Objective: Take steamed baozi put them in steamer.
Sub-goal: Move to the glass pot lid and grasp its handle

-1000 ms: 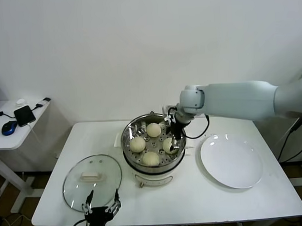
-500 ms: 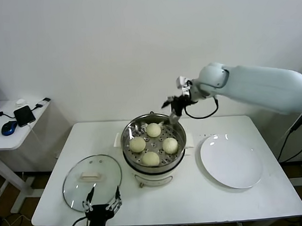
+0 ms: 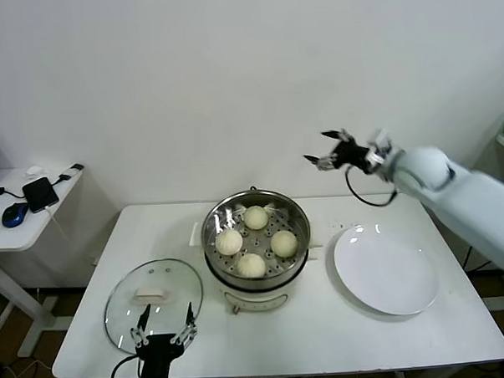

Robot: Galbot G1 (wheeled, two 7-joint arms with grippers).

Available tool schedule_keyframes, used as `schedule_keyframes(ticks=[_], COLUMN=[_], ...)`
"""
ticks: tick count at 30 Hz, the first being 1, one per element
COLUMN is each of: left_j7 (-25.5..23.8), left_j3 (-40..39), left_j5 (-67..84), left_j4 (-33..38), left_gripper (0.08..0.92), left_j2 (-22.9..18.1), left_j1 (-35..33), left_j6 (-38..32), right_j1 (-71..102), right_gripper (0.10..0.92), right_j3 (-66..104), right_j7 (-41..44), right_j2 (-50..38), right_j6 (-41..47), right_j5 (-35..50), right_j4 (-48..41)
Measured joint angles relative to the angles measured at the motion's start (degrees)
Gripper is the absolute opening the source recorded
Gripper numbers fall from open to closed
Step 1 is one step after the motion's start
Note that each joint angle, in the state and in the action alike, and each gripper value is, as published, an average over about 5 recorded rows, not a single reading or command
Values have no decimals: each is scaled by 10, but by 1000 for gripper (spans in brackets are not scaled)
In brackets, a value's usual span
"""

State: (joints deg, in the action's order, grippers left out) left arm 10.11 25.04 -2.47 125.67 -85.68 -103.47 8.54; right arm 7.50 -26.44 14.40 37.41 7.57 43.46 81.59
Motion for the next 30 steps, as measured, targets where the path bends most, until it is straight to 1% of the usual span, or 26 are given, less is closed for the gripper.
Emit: schedule_keyframes(ticks=[4, 10, 14, 19, 23, 30], left_j7=[-5, -10, -11, -6, 15, 83], left_j3=[7, 18, 28, 40, 52, 73], left_j5=[-6, -20, -34, -64, -122, -308], left_j4=[-7, -20, -30, -42, -57, -111], left_gripper=[823, 823, 823, 823, 823, 823], left_j2=[5, 6, 6, 11, 19, 44], left_j1=[6, 16, 22, 26, 33, 45], left_j6=[-12, -33, -50, -76, -103, -147], right_j1=[154, 368, 488, 603, 661, 704], right_gripper=[823, 823, 823, 823, 823, 823], right_j3=[154, 353, 436, 497, 524, 551], right_j7=[-17, -27, -28, -30, -34, -42], right_j2=[7, 48, 85, 133, 169, 210], right_j6=[-30, -87, -132, -184, -215, -238], right_j5=[-29, -64, -79, -98, -112, -125], right_j4=[21, 33, 34, 32, 33, 37])
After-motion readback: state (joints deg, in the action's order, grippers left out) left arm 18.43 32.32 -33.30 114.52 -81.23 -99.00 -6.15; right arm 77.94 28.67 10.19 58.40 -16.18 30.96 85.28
